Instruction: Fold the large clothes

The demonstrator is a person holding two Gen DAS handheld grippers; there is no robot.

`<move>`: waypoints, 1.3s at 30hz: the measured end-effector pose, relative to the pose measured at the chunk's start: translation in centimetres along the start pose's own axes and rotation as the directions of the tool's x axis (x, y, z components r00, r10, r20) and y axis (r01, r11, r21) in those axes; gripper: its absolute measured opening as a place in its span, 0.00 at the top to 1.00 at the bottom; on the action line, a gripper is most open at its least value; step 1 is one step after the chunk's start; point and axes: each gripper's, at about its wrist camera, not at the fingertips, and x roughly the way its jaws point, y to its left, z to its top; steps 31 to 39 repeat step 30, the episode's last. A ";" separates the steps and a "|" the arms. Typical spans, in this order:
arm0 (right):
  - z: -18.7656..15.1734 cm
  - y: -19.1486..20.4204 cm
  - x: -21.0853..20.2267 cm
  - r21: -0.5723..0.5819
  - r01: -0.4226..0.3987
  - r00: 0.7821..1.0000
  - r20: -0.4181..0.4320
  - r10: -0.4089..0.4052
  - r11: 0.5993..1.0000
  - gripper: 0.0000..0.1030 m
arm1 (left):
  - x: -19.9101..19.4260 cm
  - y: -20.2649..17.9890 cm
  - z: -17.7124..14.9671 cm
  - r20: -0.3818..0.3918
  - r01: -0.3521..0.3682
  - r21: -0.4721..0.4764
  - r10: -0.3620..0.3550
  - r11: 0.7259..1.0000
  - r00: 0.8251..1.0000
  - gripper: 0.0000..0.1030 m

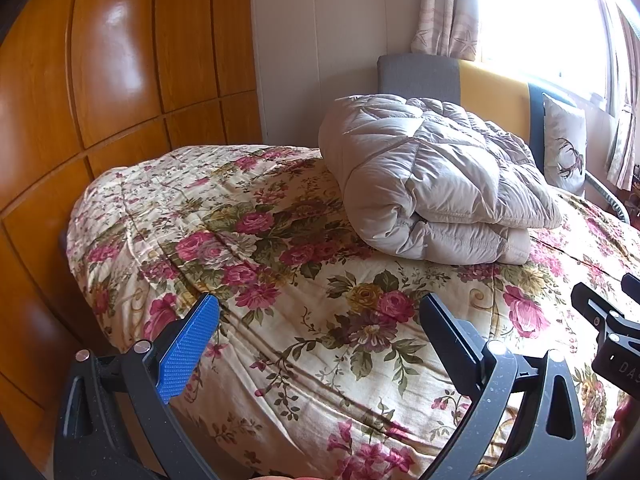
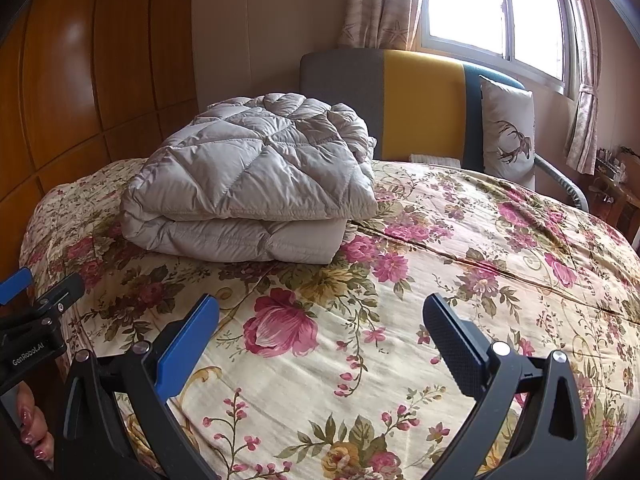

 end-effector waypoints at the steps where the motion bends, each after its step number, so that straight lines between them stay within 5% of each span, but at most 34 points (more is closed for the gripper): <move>1: 0.0 0.0 0.0 0.001 -0.001 1.000 -0.001 0.001 1.000 0.02 | 0.0 0.0 0.0 -0.002 0.003 0.001 -0.003 1.000 1.000 0.04; 39: -0.6 -1.4 1.7 0.027 0.011 0.998 -0.055 -0.010 1.000 0.02 | 2.2 -0.2 -0.7 -0.155 0.035 -0.007 -0.035 0.999 0.987 0.04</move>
